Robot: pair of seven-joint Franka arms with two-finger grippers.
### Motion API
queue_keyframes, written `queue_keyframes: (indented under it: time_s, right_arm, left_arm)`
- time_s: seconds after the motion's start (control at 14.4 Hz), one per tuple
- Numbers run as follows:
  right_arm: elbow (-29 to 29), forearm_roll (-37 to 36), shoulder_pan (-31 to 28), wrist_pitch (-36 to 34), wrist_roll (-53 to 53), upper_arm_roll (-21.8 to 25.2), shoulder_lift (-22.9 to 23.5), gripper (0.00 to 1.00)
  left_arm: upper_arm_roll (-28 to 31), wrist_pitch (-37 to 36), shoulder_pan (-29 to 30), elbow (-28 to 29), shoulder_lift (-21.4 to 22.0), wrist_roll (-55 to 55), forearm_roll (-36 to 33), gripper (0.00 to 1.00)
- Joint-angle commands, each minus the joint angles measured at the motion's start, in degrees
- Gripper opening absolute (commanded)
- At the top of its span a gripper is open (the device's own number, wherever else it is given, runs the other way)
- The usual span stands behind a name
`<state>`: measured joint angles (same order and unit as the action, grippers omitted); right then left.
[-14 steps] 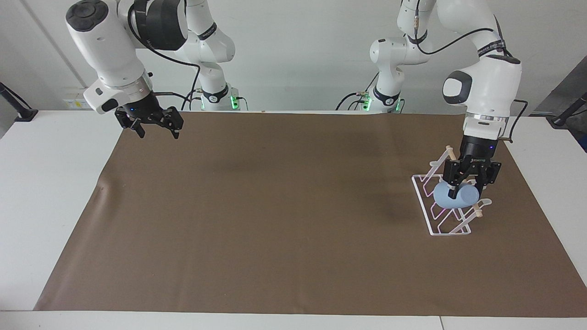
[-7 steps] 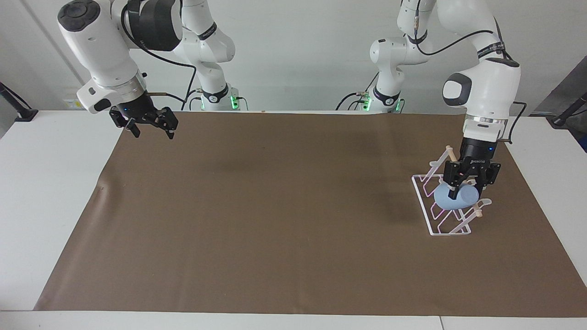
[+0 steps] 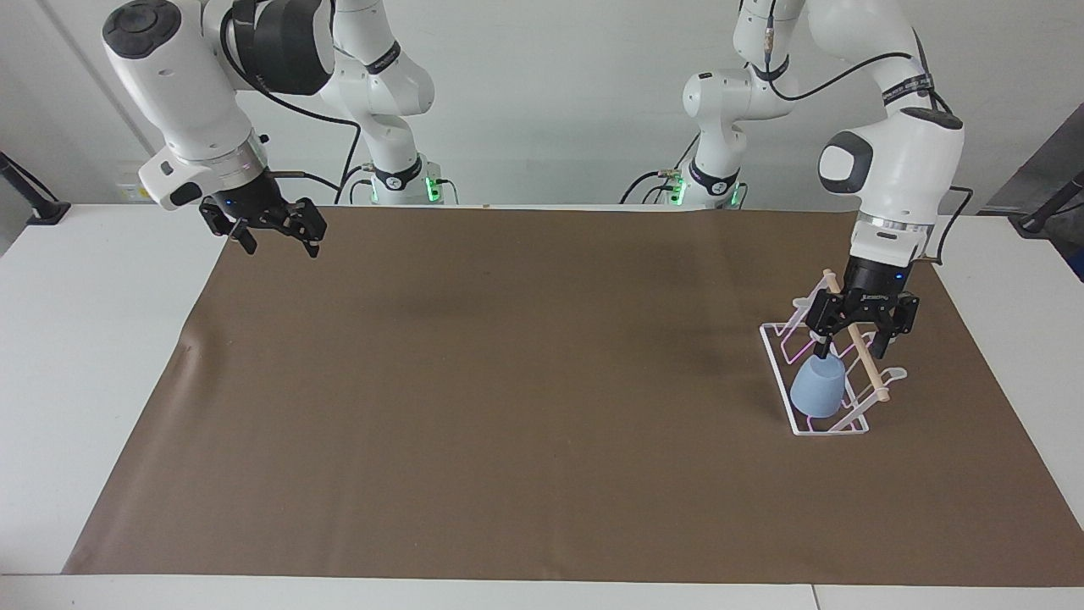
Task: Hang cup on cup holder
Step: 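Lower the cup onto the rack hook with the left gripper and release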
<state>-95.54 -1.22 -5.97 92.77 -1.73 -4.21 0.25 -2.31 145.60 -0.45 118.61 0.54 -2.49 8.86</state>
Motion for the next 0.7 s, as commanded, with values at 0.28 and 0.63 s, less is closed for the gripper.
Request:
queue_keyframes:
  time_s: [0.28,0.63]
  right_arm:
    - [-0.62,-0.01,0.09,-0.04,-1.17,0.08,-1.92,1.0]
    - [-0.7,-0.01,0.09,-0.04,-1.17,0.08,-1.92,1.0]
  left_arm:
    - [0.03,-34.55,0.98,-13.21,3.68,-0.24,-3.47,1.0]
    - [-0.5,-52.06,0.19,-23.58,2.36,-0.06,-9.47,1.0]
